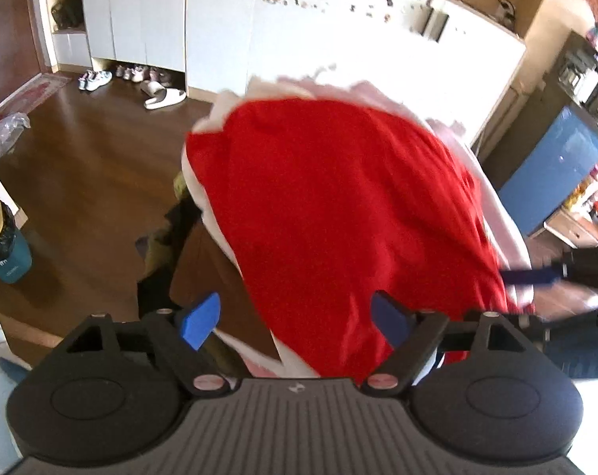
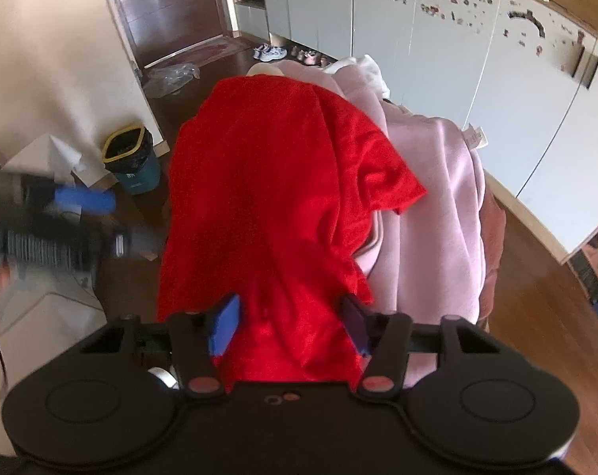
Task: Fold clothes
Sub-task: 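Close the right gripper on the red T-shirt while the left gripper grasps it too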
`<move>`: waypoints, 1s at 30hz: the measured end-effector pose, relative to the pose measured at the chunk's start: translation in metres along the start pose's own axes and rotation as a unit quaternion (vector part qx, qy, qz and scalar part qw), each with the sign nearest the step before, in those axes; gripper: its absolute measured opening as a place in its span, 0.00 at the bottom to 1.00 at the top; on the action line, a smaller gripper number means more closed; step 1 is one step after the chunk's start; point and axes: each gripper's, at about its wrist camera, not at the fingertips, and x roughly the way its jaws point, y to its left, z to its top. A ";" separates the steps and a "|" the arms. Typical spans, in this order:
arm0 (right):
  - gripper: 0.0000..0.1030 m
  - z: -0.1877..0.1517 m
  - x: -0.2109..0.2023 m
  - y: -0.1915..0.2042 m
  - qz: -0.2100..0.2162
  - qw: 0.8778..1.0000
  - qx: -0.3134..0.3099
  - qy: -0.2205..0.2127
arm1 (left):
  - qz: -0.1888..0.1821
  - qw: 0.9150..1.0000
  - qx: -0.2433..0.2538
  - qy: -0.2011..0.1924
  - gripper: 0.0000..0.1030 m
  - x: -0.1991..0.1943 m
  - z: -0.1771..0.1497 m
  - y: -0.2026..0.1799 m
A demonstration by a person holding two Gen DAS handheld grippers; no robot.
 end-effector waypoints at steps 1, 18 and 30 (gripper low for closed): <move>1.00 -0.001 -0.001 0.001 0.000 1.000 -0.003 -0.004 | 0.001 1.000 -0.002 -0.002 0.81 0.003 0.004 0.000; 1.00 -0.040 -0.040 0.017 0.086 0.995 -0.028 -0.052 | -0.069 0.996 -0.043 -0.020 0.83 -0.007 0.015 -0.013; 1.00 -0.042 -0.043 0.035 0.076 0.994 -0.043 -0.070 | -0.048 0.998 0.036 0.026 0.83 0.003 0.006 -0.065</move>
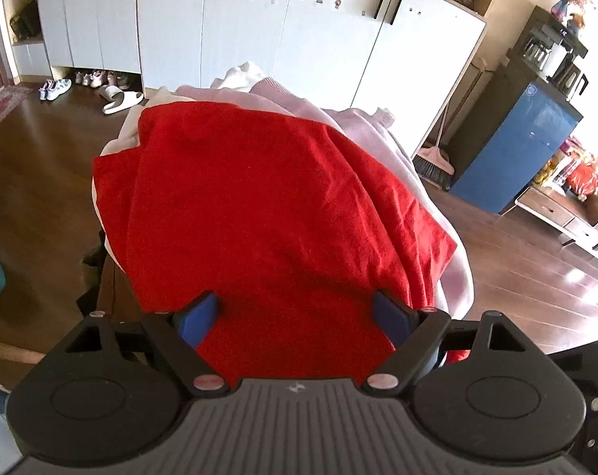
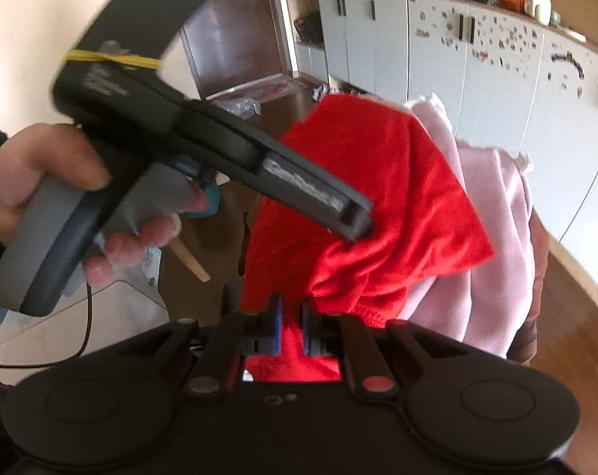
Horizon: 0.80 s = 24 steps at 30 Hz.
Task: Fold clothes
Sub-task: 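Close the right gripper on the red T-shirt while the left gripper grasps it too, then lift the red T-shirt with both grippers and carry it to the table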
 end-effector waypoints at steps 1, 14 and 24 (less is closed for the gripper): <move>1.00 -0.001 -0.001 0.002 -0.002 1.000 -0.003 -0.003 | -0.009 1.000 -0.008 0.004 0.83 -0.004 -0.001 0.002; 1.00 -0.006 0.001 0.016 0.011 1.000 -0.017 -0.015 | 0.010 0.999 0.031 0.027 0.81 0.007 -0.018 -0.018; 1.00 -0.002 -0.018 0.011 0.050 0.998 0.002 -0.043 | 0.017 0.999 -0.014 -0.029 0.16 -0.036 -0.029 -0.002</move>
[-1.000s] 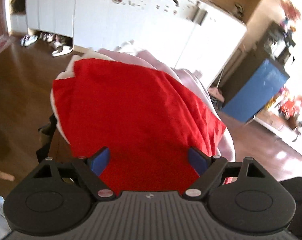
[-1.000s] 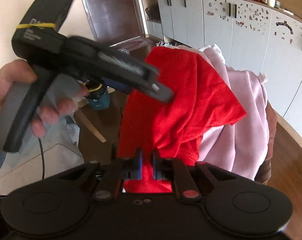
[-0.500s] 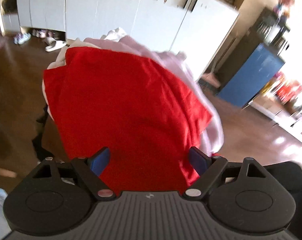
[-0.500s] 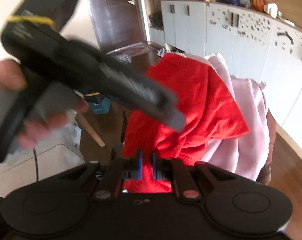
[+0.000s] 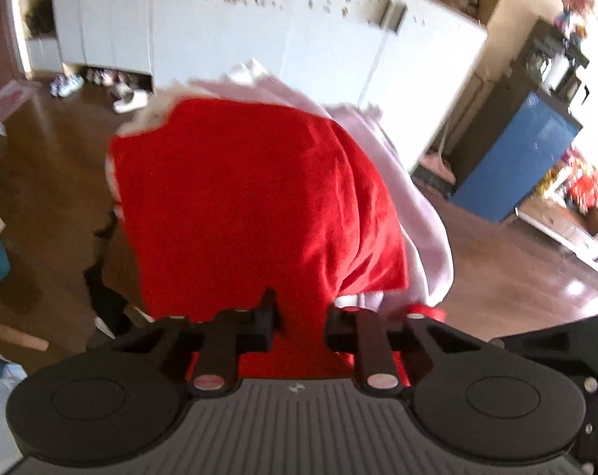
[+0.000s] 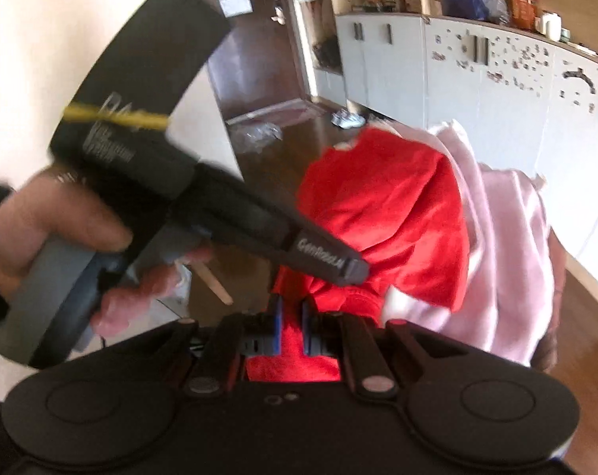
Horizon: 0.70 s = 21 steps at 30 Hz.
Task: Fold clothes
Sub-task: 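Lift the red T-shirt with both grippers and carry it to the table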
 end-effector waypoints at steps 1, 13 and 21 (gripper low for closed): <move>1.00 0.002 -0.002 0.004 0.013 1.000 -0.003 -0.005 | 0.006 1.000 -0.009 -0.009 0.16 -0.009 -0.002 0.006; 1.00 0.047 0.043 0.104 0.182 0.977 -0.114 -0.004 | 0.124 0.979 -0.147 -0.074 0.16 -0.133 -0.073 0.126; 1.00 0.037 0.105 0.227 0.268 0.941 -0.196 0.060 | 0.180 0.947 -0.257 -0.071 0.16 -0.200 -0.184 0.233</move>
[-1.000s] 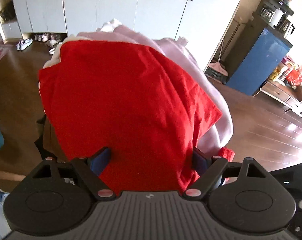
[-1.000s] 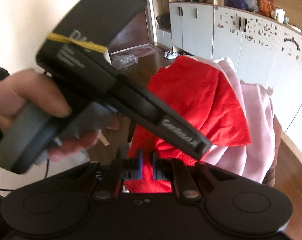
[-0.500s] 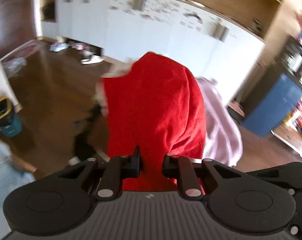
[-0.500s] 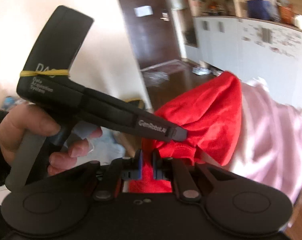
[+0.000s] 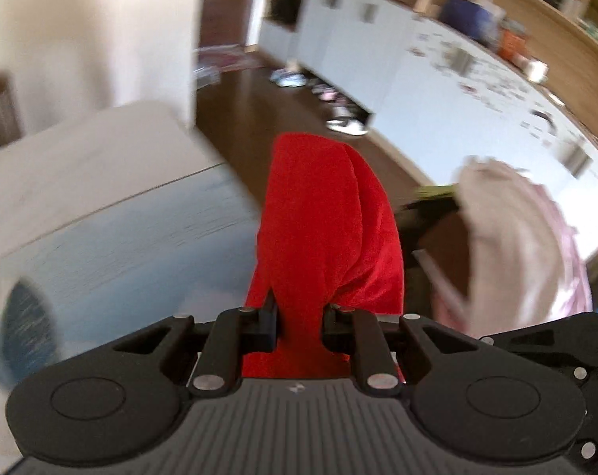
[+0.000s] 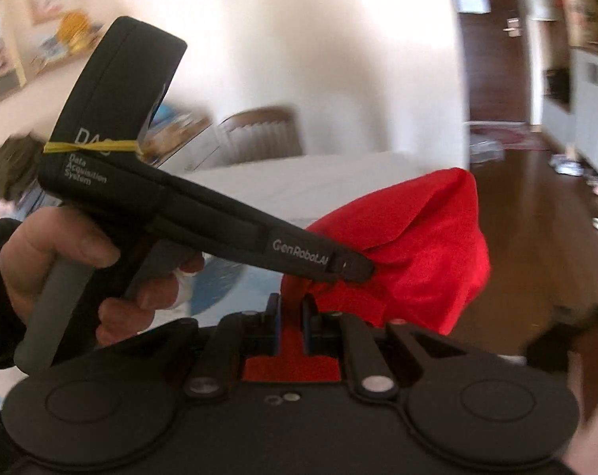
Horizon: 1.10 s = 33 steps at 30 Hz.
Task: Fold clothes
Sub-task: 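Lift the red T-shirt with both grippers and carry it to the table, then lower the red T-shirt onto the table and open the right gripper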
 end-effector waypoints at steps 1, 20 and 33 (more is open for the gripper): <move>1.00 0.004 0.018 0.011 0.009 1.000 -0.007 0.013 | 0.007 1.000 -0.010 0.004 0.16 -0.002 -0.004 0.021; 1.00 -0.003 0.145 0.067 -0.102 0.980 0.022 0.168 | 0.056 0.995 -0.062 0.047 0.18 0.009 -0.085 0.305; 1.00 0.023 0.206 0.107 -0.056 0.985 -0.092 0.136 | 0.026 0.993 -0.116 -0.027 0.78 -0.043 -0.096 0.334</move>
